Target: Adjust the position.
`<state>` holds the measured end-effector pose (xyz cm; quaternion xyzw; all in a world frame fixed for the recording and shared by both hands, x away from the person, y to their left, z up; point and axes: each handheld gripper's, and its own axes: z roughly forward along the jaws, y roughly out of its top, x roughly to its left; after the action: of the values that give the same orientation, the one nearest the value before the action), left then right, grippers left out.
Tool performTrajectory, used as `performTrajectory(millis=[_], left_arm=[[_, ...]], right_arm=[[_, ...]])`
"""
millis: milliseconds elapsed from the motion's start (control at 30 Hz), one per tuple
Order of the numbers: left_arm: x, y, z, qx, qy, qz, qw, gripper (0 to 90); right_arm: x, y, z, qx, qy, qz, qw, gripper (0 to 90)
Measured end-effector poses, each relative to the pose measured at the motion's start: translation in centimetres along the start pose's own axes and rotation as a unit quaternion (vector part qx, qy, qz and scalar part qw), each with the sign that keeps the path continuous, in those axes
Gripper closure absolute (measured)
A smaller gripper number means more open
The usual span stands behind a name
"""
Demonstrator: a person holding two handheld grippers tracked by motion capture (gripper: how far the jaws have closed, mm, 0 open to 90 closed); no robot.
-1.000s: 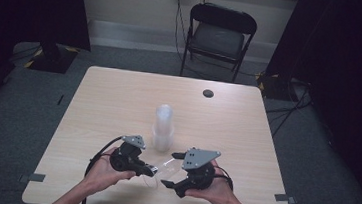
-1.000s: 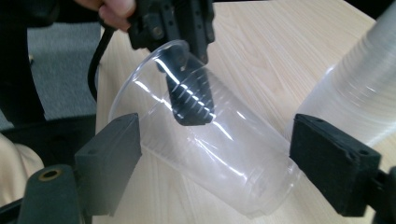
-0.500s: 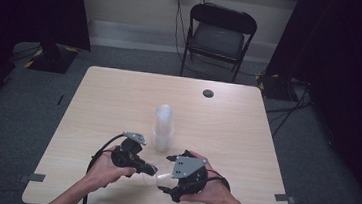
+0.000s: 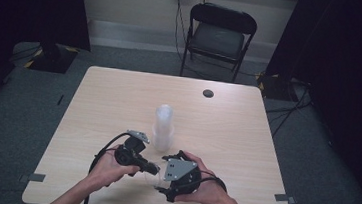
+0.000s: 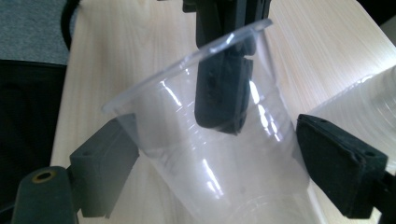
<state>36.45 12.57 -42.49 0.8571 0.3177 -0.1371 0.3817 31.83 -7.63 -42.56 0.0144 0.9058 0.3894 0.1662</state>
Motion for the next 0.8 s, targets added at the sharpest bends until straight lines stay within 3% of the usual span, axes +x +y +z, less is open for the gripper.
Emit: performTrajectory(millis=[200,333,500,633,700,800], left_arm=[[-0.27,0.46,0.65,0.009,0.009,-0.005,0.9999,86.5],[-0.33,0.54,0.54,-0.006,0.022,-0.016,0.9996,86.1],[-0.31,0.68,0.49,-0.02,0.021,-0.02,0.9994,83.1],[-0.36,0.77,0.55,-0.031,0.041,-0.014,0.9986,78.5],[-0.3,0.79,0.49,-0.036,0.03,-0.01,0.9988,77.4],[-0.35,0.77,0.39,-0.042,0.031,-0.01,0.9986,75.7]], right_arm=[[0.49,-0.07,0.24,0.004,-0.009,-0.01,0.9999,18.6],[0.42,-0.34,0.07,-0.004,-0.019,-0.006,0.9998,23.3],[0.21,-0.58,-0.2,-0.014,-0.028,0.005,0.9995,25.4],[0.1,-0.7,-0.33,-0.016,-0.031,0.01,0.9993,25.7],[-0.02,-0.74,-0.48,-0.02,-0.035,0.017,0.999,26.1],[-0.25,-0.94,-0.64,-0.026,-0.037,0.026,0.9986,26.3]])
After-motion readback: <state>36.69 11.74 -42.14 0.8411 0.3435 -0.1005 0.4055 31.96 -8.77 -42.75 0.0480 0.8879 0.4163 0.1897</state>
